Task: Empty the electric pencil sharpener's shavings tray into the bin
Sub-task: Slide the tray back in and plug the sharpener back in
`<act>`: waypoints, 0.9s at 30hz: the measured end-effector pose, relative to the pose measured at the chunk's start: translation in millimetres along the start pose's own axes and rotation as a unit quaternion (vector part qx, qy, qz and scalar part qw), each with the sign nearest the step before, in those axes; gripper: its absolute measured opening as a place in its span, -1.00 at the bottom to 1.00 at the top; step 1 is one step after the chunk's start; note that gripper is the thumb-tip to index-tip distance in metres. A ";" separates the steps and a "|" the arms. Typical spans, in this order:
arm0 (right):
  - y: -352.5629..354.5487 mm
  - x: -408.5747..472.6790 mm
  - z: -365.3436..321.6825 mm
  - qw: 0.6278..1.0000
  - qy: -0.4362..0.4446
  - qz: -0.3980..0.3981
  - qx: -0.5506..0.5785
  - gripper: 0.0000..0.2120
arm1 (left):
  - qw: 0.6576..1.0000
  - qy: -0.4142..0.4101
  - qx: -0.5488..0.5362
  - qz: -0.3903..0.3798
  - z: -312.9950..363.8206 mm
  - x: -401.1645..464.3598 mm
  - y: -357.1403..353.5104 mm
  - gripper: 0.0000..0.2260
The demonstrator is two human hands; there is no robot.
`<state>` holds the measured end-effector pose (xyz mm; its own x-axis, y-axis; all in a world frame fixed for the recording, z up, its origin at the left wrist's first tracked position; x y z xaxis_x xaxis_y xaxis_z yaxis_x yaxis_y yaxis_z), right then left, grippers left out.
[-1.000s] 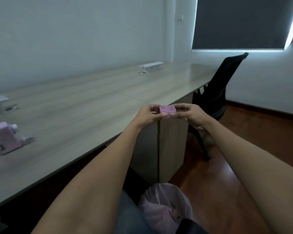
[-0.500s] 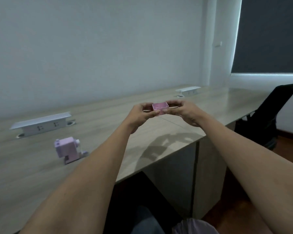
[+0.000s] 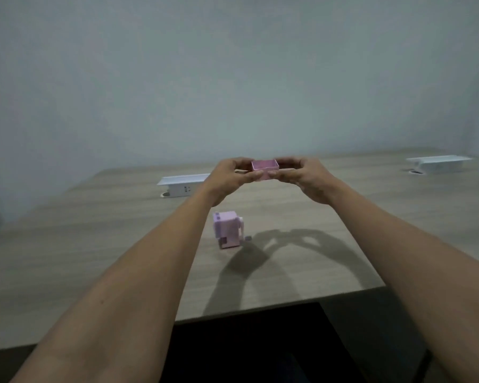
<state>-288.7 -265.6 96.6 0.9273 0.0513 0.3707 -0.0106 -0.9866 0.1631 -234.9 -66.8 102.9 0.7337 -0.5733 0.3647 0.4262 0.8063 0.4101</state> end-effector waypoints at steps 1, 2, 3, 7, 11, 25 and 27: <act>-10.4 5.5 1.5 1.000 0.001 -0.009 0.003 -0.66 | 1.000 0.004 0.004 0.009 -5.0 -3.8 9.6 -0.60; -21.6 11.4 4.0 1.000 0.001 -0.018 0.004 -0.67 | 1.000 0.008 0.009 0.020 -10.6 -9.0 19.6 -0.60; -32.5 16.3 7.1 1.000 0.001 -0.025 0.003 -0.69 | 0.999 0.013 0.011 0.029 -15.7 -14.7 28.3 -0.61; -68.6 30.3 18.6 0.999 -0.003 -0.041 0.006 -0.68 | 0.998 0.032 0.017 0.051 -33.5 -34.8 56.3 -0.63; -90.8 36.0 26.3 0.998 -0.012 -0.061 -0.002 -0.64 | 0.996 0.057 0.016 0.064 -47.0 -51.7 75.7 -0.58; -82.3 12.6 87.4 0.988 -0.105 -0.093 -0.065 -0.48 | 0.982 0.165 -0.015 0.087 -125.1 -123.8 94.7 -0.59; -81.3 9.0 90.2 0.987 -0.110 -0.101 -0.065 -0.47 | 0.980 0.187 -0.014 0.058 -130.1 -130.1 86.3 -0.62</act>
<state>-245.8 -198.9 4.3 0.9743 0.1948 0.1128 0.1473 -0.9307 0.3349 -224.7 96.3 -17.9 0.9186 -0.3885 0.0724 0.3395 0.8694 0.3589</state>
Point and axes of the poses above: each hand's wrist, its own x-axis towards the middle knuckle, its own y-axis out of the back of the hand, z = x × y, the point moved 3 cm from there along x, towards the middle knuckle, and after that the axes turned 2 degrees about -z, right-handed, at the moved point
